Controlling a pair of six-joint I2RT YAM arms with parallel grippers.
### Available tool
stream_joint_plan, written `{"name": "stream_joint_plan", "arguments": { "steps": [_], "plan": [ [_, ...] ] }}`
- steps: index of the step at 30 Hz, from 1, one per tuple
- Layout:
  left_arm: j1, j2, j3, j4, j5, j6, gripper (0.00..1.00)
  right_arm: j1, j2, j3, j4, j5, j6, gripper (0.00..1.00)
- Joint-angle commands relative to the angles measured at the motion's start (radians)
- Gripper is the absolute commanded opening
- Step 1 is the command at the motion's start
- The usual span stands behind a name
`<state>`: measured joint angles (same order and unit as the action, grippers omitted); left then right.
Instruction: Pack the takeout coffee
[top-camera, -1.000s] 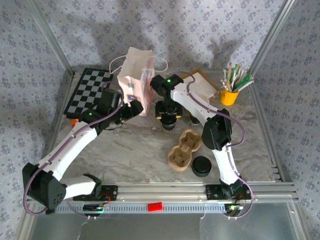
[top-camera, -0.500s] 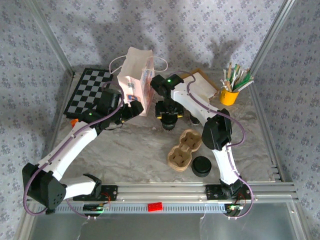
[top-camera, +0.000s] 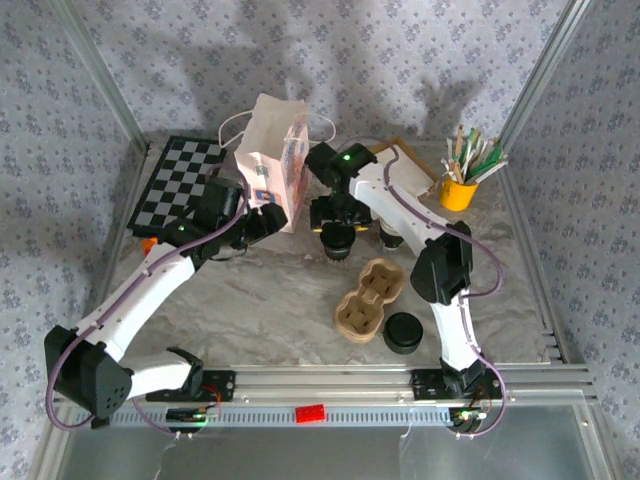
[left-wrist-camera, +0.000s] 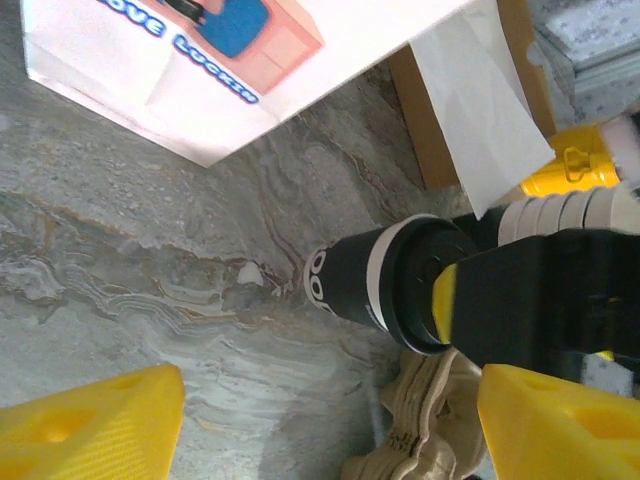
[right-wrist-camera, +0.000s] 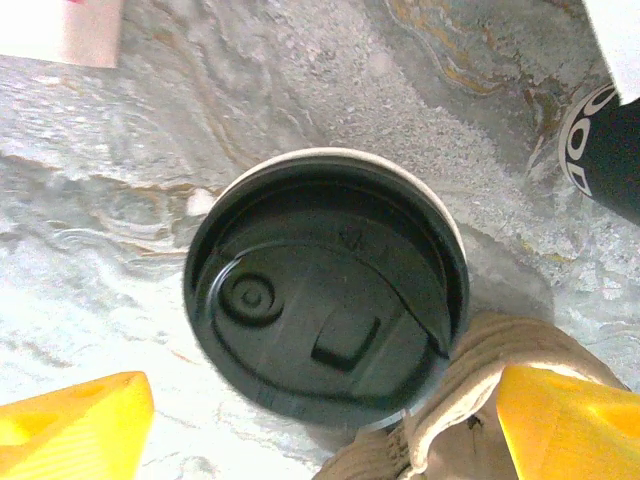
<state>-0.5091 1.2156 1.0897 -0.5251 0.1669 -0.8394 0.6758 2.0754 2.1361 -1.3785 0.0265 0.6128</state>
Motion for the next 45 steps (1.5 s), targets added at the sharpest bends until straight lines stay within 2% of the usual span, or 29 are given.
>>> {"name": "stream_joint_plan", "arguments": {
  "steps": [1,7,9,15,18,25,36,45],
  "plan": [
    [-0.038,0.033,0.022,0.038,0.029,-0.019,0.73,-0.023,-0.116,-0.058,-0.005,-0.062,0.008,0.86],
    [-0.095,0.143,0.067,0.114,0.04,-0.032,0.6,-0.099,-0.282,-0.363,0.199,-0.227,0.11,0.66],
    [-0.107,0.183,0.087,0.144,0.047,-0.024,0.58,-0.115,-0.302,-0.42,0.255,-0.241,0.136,0.62],
    [-0.117,0.303,0.161,0.163,0.065,0.021,0.5,-0.14,-0.281,-0.467,0.332,-0.273,0.127,0.51],
    [-0.117,0.343,0.185,0.156,0.064,0.045,0.47,-0.144,-0.277,-0.469,0.366,-0.248,0.124,0.42],
    [-0.119,0.418,0.209,0.166,0.1,0.063,0.41,-0.142,-0.258,-0.463,0.333,-0.202,0.111,0.39],
    [-0.132,0.511,0.251,0.201,0.162,0.097,0.34,-0.147,-0.233,-0.473,0.342,-0.221,0.094,0.33],
    [-0.133,0.536,0.258,0.175,0.165,0.12,0.3,-0.146,-0.215,-0.469,0.334,-0.22,0.074,0.24]
  ]
}}
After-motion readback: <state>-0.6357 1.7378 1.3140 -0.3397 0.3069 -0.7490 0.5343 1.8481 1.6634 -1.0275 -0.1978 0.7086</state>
